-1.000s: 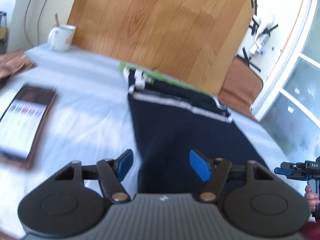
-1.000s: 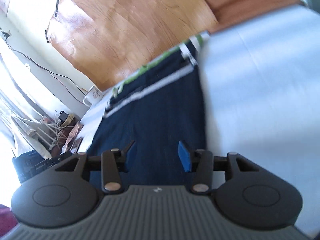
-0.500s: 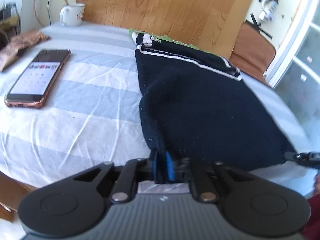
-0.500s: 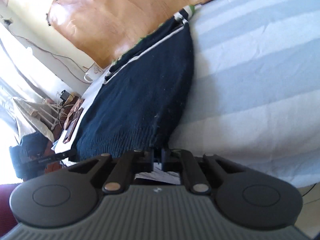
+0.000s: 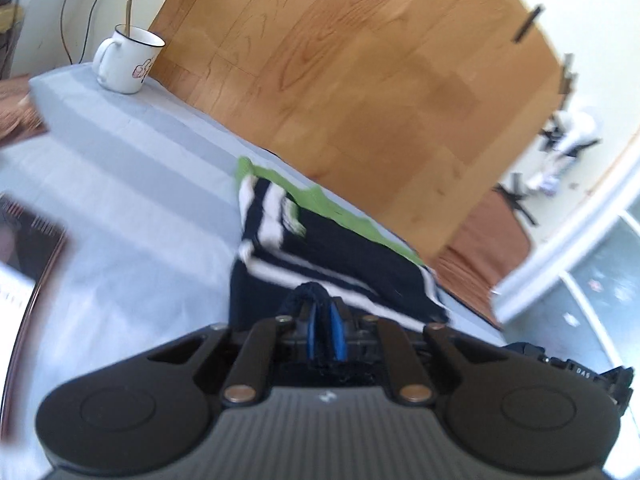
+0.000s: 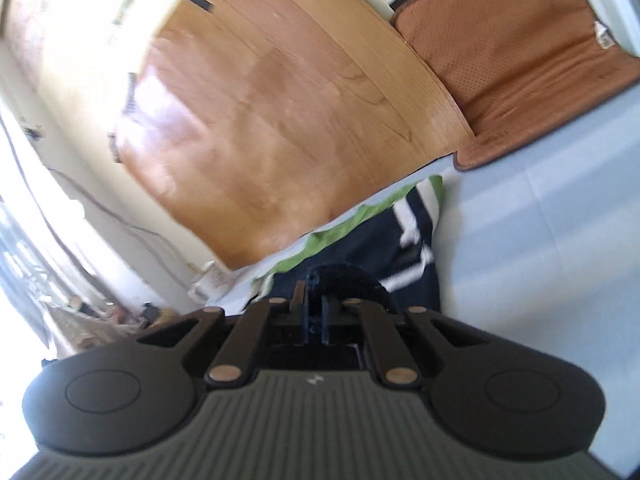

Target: Fold small clothes

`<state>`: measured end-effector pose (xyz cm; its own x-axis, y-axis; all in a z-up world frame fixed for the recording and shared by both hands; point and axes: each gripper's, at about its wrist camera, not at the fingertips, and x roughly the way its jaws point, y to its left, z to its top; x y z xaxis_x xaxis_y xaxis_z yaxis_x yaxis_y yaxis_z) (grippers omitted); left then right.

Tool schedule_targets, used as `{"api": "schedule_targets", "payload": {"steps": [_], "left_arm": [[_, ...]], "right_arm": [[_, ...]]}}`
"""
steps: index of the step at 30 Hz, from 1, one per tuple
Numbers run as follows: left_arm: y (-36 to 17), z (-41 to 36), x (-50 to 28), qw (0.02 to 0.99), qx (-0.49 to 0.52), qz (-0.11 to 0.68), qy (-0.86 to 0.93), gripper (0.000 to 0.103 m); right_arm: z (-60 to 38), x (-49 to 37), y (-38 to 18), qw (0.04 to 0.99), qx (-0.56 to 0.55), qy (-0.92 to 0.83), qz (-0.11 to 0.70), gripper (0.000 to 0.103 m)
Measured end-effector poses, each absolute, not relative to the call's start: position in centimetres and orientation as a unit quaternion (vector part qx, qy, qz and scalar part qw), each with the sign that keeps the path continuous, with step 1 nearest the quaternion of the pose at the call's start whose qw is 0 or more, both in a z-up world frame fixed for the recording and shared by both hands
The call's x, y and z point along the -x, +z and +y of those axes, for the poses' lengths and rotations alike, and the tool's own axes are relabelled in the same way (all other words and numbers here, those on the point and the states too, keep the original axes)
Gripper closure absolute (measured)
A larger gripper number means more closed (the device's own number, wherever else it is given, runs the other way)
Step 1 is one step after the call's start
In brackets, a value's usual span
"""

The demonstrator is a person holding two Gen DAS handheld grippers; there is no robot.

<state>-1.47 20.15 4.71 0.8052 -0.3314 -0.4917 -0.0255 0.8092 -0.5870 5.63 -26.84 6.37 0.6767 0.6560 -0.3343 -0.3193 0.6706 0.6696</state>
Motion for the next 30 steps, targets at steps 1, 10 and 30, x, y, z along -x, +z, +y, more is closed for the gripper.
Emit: {"api": "schedule_targets", "payload": {"steps": [1,10,30], "left_arm": [[4.4,20.1,-0.3,0.903,0.294,0.306,-0.072,0.091],[2.2,21.0,0.5,0.912,0.261,0.316,-0.021,0.051],[0.5,14.5,3.9,0.911,0.166,0.373,0.065,0.030]], "right_arm": [[-26.8,-7.4,5.5,0.867,-0.301,0.267,0.294,0.092],[-29.4,-7.8,2.1,0.870,-0.300,0.222,0.323,0.051],[-27.4,-0.3,0.4,0.859,-0.277,0.226,0.366,0.043]]}}
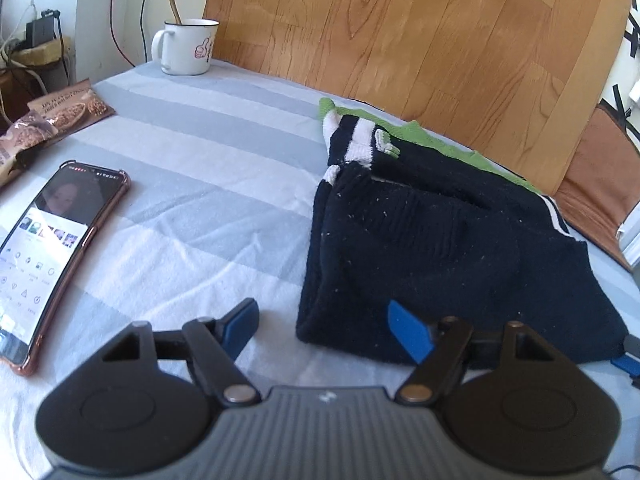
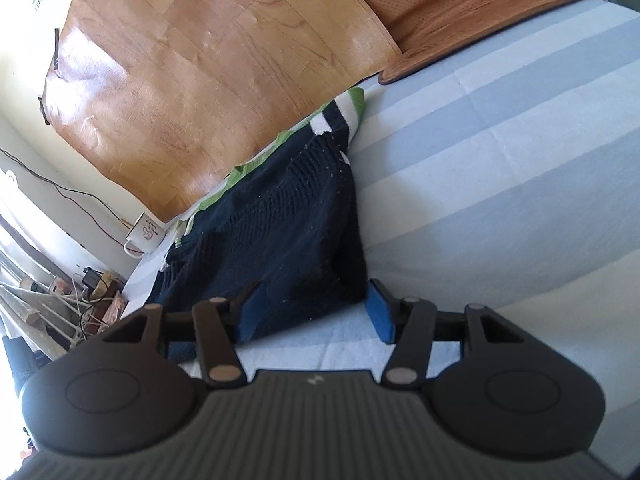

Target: Fold small clothes

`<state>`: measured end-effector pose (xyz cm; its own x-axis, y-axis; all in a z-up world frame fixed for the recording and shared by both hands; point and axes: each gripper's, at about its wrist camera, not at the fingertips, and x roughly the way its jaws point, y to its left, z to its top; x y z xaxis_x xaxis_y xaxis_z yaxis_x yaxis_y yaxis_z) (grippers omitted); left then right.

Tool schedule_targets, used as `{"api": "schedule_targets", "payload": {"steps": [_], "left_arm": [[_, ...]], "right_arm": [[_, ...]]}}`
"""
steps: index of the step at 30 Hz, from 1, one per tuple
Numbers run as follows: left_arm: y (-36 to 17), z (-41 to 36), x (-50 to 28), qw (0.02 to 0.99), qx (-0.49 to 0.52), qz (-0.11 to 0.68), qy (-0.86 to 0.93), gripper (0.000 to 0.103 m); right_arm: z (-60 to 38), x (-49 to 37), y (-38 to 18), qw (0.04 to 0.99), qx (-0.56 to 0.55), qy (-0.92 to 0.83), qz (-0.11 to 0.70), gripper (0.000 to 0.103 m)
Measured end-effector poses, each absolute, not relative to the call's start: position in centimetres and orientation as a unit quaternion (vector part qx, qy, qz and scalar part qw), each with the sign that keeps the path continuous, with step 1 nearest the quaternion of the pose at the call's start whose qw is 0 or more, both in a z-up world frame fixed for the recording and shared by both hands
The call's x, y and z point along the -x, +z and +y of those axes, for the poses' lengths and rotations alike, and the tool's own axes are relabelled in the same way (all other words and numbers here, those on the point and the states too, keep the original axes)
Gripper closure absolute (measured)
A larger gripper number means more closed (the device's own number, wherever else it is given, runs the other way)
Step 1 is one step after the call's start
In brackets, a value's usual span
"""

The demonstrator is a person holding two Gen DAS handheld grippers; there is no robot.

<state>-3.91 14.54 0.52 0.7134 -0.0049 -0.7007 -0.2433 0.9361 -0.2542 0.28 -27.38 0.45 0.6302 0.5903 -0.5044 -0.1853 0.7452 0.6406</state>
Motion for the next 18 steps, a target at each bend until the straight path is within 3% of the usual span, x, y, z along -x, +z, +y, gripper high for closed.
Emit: {"api": "schedule_targets", "payload": {"steps": [11,18], "left_arm": [[0.47,14.04,3.94,0.912,0.157,0.371,0.072,0.030],[0.49,13.94,3.59,0.912,0.157,0.372,0.071,0.029]], "right_arm": [[-28.25,-0.38,0.02,0.844,-0.312,0.229,0.370,0.043],[-27.42,-1.09,0.44,0.843,-0.306,0.231,0.378,0.036]]}}
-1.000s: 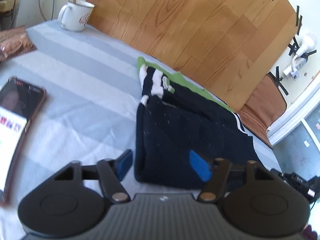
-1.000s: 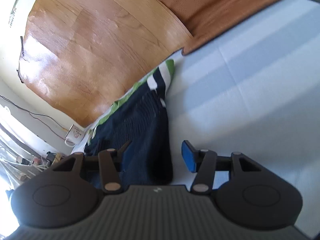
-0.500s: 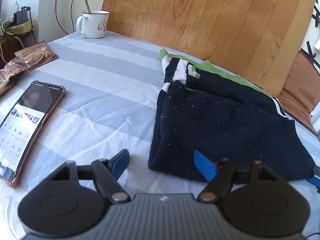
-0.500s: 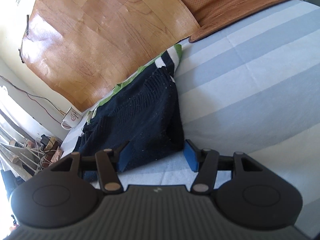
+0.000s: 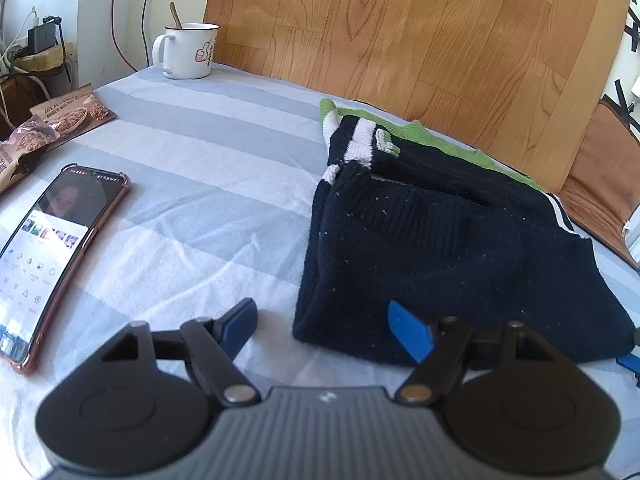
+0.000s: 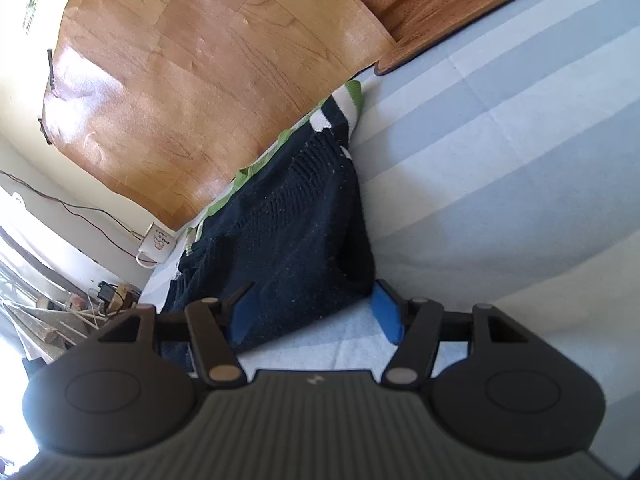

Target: Fold small clothes

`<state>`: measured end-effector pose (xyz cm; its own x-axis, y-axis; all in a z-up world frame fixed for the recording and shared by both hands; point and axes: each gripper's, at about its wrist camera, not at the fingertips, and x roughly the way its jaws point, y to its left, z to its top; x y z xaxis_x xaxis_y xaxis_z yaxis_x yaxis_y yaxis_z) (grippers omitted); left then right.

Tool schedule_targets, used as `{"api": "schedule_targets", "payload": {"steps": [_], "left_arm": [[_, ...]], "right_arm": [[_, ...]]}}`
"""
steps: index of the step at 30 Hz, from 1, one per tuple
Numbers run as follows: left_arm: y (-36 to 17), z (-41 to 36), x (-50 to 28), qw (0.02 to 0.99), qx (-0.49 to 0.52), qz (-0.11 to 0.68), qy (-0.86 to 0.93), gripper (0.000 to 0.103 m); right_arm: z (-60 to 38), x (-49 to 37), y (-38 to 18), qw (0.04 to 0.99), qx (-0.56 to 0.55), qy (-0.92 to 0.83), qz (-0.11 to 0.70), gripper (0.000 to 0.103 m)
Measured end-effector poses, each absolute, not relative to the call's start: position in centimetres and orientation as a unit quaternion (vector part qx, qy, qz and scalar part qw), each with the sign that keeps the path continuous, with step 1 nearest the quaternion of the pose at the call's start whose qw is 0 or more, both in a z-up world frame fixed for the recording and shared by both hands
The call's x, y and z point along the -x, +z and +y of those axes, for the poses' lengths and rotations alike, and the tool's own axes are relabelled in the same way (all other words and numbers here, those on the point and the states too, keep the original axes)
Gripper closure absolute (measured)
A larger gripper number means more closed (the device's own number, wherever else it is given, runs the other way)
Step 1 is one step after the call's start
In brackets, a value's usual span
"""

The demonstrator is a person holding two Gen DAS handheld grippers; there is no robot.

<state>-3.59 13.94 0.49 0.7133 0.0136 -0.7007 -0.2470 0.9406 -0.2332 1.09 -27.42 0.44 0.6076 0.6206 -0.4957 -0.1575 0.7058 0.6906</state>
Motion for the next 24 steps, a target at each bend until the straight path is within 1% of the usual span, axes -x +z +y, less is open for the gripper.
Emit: {"api": "schedule_targets", "payload": {"steps": [3,4,5,6,7,8,9,10,14,16,24], "left_arm": [[0.5,13.7,3.3,0.913,0.153,0.371,0.074,0.031],[0.5,13.6,3.2,0.914,0.151,0.369,0.074,0.035],[0.4,13.4,3.1,0.915,0.149,0.368,0.075,0.037],[0.4,13.3,2.9,0.916,0.147,0.366,0.075,0.046],[0.4,13.2,2.8,0.917,0.146,0.364,0.075,0.062],[0.4,13.1,2.6,0.917,0.144,0.364,0.077,0.068],[0.5,13.1,2.4,0.916,0.147,0.364,0.080,0.082],[0.5,13.4,2.3,0.915,0.155,0.366,0.075,0.087],[1.5,15.2,3.2,0.910,0.183,0.370,0.046,0.090],[1.9,15.8,4.0,0.910,0.185,0.371,0.031,0.091],[2.0,17.2,5.5,0.903,0.177,0.392,0.003,0.091]], "right_arm": [[-26.6,-1.7,0.5,0.849,-0.295,0.229,0.374,0.037],[-26.2,-1.9,0.6,0.853,-0.287,0.229,0.371,0.038],[-25.7,-2.1,0.6,0.858,-0.276,0.228,0.369,0.044],[-25.3,-2.2,0.6,0.862,-0.267,0.224,0.367,0.057],[-25.1,-2.4,0.5,0.866,-0.260,0.218,0.367,0.065],[-25.0,-2.7,0.3,0.866,-0.260,0.213,0.371,0.077],[-25.2,-2.8,0.2,0.864,-0.268,0.209,0.372,0.081],[-25.3,-2.7,0.3,0.863,-0.273,0.206,0.372,0.083],[-25.3,0.5,2.7,0.886,-0.237,0.215,0.336,0.087],[-25.8,1.9,3.3,0.888,-0.228,0.220,0.334,0.088],[-26.0,5.1,0.7,0.865,-0.247,0.204,0.387,0.089]]}}
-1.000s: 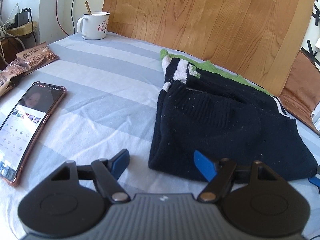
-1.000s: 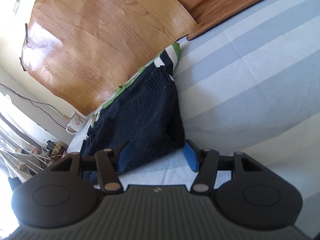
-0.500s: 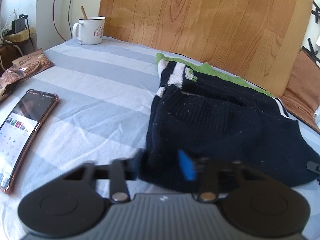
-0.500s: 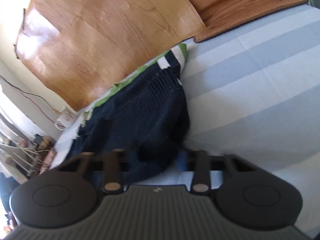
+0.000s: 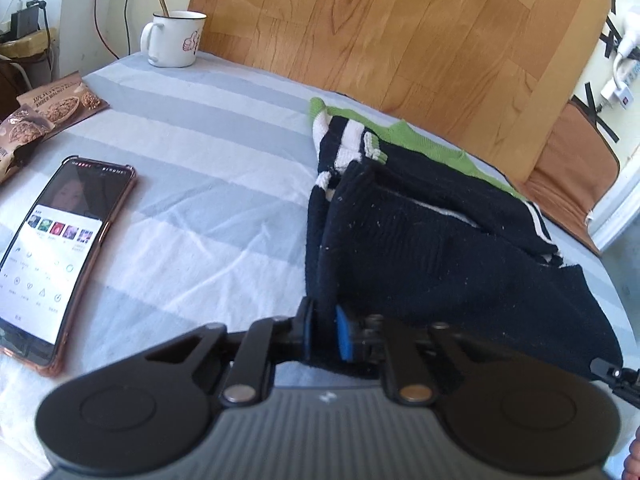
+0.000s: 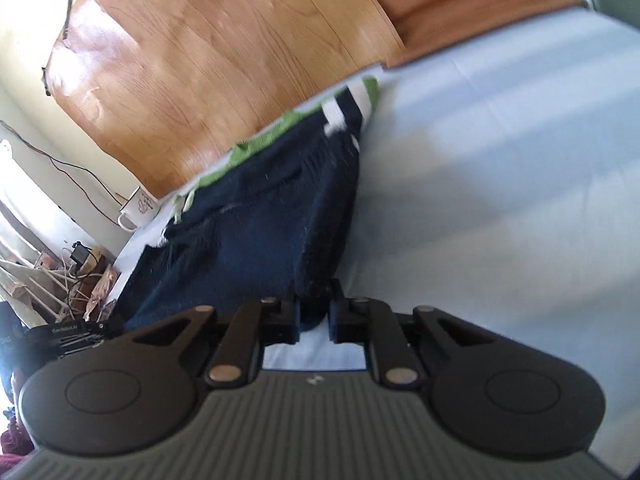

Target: Fold small clothes

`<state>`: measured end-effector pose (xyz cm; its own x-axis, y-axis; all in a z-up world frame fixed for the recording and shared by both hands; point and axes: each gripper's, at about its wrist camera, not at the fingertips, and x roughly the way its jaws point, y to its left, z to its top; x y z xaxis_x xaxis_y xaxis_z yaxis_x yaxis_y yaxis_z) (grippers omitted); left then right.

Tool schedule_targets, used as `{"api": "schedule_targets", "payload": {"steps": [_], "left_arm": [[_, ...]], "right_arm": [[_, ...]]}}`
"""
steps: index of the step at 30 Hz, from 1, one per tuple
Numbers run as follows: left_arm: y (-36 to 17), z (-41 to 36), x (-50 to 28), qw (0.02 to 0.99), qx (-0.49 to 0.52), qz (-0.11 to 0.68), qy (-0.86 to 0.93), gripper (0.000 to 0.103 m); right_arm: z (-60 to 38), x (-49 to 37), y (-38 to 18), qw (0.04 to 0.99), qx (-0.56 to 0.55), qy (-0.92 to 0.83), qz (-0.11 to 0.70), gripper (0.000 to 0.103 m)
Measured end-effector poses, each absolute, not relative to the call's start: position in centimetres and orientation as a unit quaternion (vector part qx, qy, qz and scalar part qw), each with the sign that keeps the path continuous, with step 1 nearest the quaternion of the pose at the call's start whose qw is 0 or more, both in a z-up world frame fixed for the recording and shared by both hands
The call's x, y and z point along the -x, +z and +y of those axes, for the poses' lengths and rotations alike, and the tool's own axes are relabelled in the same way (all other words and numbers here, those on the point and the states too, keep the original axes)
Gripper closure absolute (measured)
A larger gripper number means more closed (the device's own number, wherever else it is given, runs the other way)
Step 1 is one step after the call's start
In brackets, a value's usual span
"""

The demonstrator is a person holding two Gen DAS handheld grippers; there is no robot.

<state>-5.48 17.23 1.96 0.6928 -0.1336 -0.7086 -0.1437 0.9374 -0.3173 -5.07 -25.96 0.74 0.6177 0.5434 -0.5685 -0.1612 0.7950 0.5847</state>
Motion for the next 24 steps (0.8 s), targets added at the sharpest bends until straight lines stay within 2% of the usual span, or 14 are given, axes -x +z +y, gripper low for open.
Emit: {"api": "schedule_targets", "payload": {"steps": [1,3,6,8,10,12,18,22,24], "left_arm": [[1.8,17.3,5.4,0.902,0.175,0.395,0.002,0.091],[1.2,17.4,4.8,0.899,0.175,0.401,0.004,0.090],[1.0,17.4,4.5,0.898,0.178,0.402,0.013,0.080],[0.9,17.5,4.7,0.898,0.190,0.397,0.002,0.070],[0.9,17.7,5.0,0.898,0.201,0.391,-0.012,0.054],[0.9,17.7,5.3,0.899,0.205,0.386,-0.016,0.052],[0.8,17.6,5.2,0.899,0.218,0.380,-0.011,0.050],[0.7,16.6,5.1,0.908,0.195,0.372,0.004,0.051],[0.7,16.0,5.2,0.913,0.175,0.368,0.014,0.051]], "right_arm": [[-25.9,5.2,0.6,0.864,-0.242,0.202,0.392,0.093],[-25.8,5.4,0.2,0.864,-0.232,0.201,0.398,0.093],[-26.1,5.1,0.2,0.865,-0.242,0.206,0.389,0.090],[-26.5,5.3,0.4,0.866,-0.260,0.205,0.376,0.084],[-27.3,5.4,0.7,0.868,-0.270,0.201,0.364,0.078],[-27.6,5.5,1.5,0.882,-0.262,0.192,0.341,0.074],[-24.3,5.0,5.9,0.954,-0.107,0.160,0.231,0.074],[-19.3,2.2,6.4,0.923,-0.099,0.278,0.246,0.075],[-15.5,0.7,5.4,0.898,-0.076,0.334,0.278,0.084]]}}
